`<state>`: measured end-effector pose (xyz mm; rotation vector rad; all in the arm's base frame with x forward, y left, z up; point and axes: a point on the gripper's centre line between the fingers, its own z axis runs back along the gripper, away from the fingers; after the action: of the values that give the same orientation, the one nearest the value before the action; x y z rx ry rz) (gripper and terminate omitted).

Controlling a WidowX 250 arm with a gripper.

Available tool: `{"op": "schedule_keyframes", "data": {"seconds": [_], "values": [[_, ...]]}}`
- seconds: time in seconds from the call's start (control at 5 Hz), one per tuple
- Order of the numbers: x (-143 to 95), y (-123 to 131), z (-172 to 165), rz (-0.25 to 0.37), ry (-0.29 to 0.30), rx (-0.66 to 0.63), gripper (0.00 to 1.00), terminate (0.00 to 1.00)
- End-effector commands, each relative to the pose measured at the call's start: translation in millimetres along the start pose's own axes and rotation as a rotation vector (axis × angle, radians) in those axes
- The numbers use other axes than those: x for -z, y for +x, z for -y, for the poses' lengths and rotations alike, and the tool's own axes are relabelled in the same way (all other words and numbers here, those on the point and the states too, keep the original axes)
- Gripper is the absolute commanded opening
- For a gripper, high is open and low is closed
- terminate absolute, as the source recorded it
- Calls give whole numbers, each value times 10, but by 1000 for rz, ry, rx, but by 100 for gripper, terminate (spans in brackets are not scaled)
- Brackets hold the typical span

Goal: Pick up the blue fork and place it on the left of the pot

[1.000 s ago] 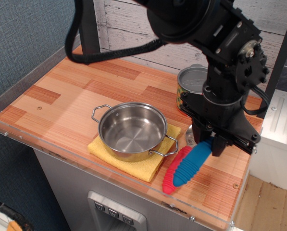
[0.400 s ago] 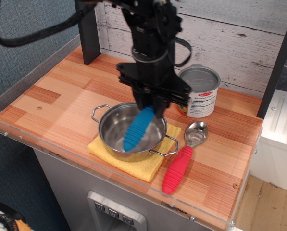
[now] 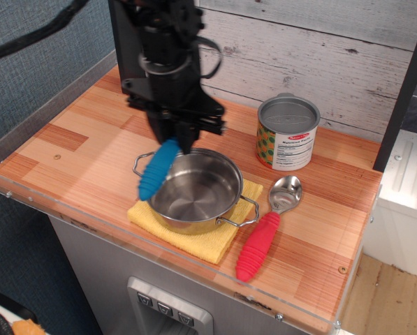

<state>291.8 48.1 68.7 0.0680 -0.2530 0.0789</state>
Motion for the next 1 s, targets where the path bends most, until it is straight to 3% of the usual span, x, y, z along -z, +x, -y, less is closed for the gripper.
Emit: {"op": "schedule_keyframes", "data": {"seconds": [0.0, 0.2, 0.6, 0.8], "values": [[-145, -102, -506, 38, 30, -50, 0, 0], [-85, -132, -698, 21, 59, -58, 0, 0], [75, -130, -920, 31, 53, -48, 0, 0], [130, -74, -909, 89, 78, -80, 0, 0]]}}
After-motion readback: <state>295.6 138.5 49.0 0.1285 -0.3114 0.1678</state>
